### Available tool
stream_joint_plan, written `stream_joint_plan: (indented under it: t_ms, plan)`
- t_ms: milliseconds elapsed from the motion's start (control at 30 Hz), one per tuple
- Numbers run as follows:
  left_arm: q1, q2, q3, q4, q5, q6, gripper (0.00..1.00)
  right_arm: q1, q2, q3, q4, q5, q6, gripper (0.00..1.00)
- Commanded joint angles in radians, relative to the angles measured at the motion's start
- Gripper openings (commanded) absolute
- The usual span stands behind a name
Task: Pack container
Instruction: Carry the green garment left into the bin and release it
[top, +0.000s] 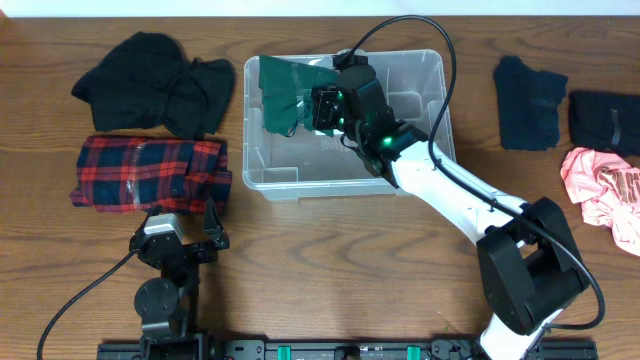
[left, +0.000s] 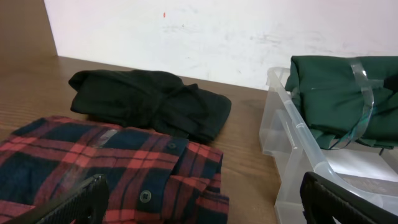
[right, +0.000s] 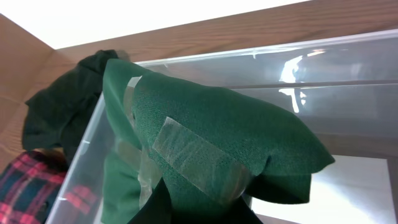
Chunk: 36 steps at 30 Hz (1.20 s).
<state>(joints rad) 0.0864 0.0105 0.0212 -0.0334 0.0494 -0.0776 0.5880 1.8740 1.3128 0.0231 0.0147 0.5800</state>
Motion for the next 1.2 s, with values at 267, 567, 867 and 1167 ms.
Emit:
stream_joint_plan:
  t_ms: [267, 567, 867, 1167]
  plan:
    - [0.005, -0.005, -0.017, -0.034, -0.009, 0.006, 0.98, 0.007, 0.045, 0.015, 0.003, 0.019, -0.02, 0.01]
    - [0.005, -0.005, -0.017, -0.034, -0.009, 0.006, 0.98, 0.024, 0.094, 0.015, 0.011, 0.015, -0.02, 0.01]
    - [0.005, -0.005, -0.017, -0.034, -0.009, 0.006, 0.98, 0.027, 0.147, 0.015, 0.043, 0.016, -0.02, 0.08]
    - [0.005, -0.005, -0.017, -0.034, -0.009, 0.006, 0.98, 0.028, 0.147, 0.015, 0.06, 0.015, -0.13, 0.84]
